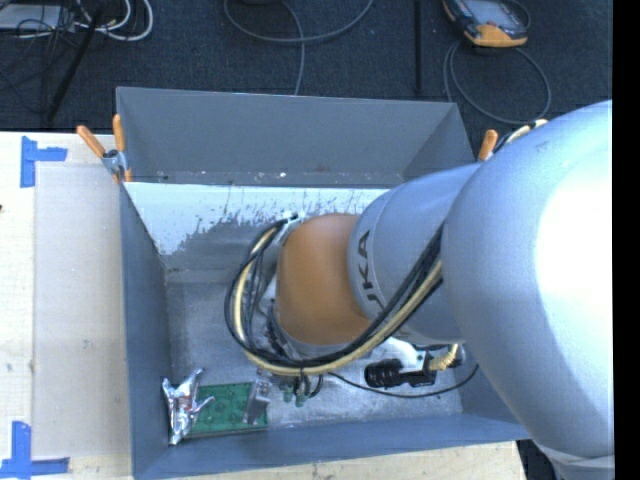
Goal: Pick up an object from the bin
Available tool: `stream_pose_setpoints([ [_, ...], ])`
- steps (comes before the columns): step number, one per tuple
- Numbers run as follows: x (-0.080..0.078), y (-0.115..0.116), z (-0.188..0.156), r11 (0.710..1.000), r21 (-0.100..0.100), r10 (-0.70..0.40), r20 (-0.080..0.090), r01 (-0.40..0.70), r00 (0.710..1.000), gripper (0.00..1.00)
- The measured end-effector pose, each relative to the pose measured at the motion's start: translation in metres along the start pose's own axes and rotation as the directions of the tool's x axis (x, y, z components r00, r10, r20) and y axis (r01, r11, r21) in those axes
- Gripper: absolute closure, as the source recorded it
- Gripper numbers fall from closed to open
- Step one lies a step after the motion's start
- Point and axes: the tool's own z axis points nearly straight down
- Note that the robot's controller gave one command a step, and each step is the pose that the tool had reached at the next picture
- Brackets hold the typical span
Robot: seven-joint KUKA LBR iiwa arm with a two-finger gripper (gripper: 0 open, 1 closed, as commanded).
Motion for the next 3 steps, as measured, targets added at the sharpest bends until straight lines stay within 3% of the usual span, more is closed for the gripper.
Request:
stream_pose_setpoints([
  [1,-0.003,0.022,0.032,1.0,-0.001,-0.029,0.002,0.029,1.0,0.0],
  [2,-0.004,0.024,0.03,1.0,-0.009,-0.028,0.009,0.028,1.0,1.0],
  [3,-0.031,0.014,-0.136,0.978,-0.005,-0.21,0.015,0.21,0.978,1.0],
])
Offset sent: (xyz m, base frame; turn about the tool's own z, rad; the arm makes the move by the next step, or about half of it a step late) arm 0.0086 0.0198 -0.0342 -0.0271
